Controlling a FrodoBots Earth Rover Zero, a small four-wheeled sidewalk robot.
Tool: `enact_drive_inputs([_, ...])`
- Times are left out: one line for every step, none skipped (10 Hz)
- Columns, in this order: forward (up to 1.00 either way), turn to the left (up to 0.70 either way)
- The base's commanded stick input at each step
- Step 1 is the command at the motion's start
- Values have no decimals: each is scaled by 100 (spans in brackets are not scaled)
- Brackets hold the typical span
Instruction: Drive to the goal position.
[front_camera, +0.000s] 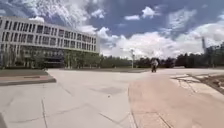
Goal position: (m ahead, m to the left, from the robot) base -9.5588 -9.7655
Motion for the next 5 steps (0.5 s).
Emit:
enact_drive_inputs([70, 0])
enact_drive_inputs([42, 0])
enact_drive_inputs([-28, 0])
enact_drive_inputs([-70, 0])
enact_drive_inputs([-49, 0])
